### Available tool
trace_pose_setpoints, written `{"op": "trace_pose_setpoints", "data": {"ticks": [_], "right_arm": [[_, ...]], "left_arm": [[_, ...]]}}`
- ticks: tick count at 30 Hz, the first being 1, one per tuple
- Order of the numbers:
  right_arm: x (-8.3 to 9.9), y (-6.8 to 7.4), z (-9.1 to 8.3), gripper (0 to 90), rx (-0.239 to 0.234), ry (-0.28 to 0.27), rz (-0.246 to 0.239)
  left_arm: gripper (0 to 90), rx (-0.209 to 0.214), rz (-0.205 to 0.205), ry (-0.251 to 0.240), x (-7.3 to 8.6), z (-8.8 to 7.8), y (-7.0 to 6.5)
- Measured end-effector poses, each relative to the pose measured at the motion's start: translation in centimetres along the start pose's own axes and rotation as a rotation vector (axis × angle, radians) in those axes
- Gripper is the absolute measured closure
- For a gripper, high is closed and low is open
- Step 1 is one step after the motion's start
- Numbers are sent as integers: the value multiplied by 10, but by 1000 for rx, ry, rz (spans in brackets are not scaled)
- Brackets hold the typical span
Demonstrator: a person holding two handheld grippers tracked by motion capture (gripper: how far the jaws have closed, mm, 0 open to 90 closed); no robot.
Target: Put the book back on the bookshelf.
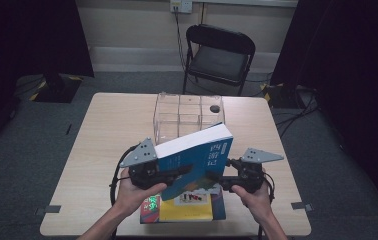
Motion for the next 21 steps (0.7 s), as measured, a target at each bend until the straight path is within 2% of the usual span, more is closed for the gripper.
{"op": "trace_pose_setpoints", "data": {"ticks": [6, 9, 13, 16, 17, 19, 20, 21], "right_arm": [[0, 0, 1, 317, 23, 7, -4], [-1, -1, 2, 318, 34, 8, -4], [-3, -2, 5, 322, 53, 14, -9], [-5, -3, 10, 329, 71, 19, -16], [-7, -4, 11, 331, 73, 19, -21], [-9, -5, 15, 343, 88, 18, -28], [-9, -5, 15, 343, 88, 18, -28], [-12, -6, 19, 349, 96, 15, -28]], "left_arm": [[564, -17, 2, -9, 0, 0, 2], [548, -18, -3, -10, -1, 0, 3], [515, -42, 3, -15, -2, 2, 3], [588, -104, 4, -9, -1, 2, 8], [598, -125, 10, -7, -1, 1, 10], [607, -157, -1, 1, -1, 0, 13], [609, -157, -1, 1, -1, 0, 13], [610, -180, -13, 0, -2, 0, 17]]}}
Point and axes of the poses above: each handheld gripper's, and its own axes: z roughly forward along the jaws, x roughly out of its underside, y roughly to its left, the point moved 10 cm from there along z, roughly forward along the jaws, and after that the axes turned 10 degrees about y, right-handed, at the moved point
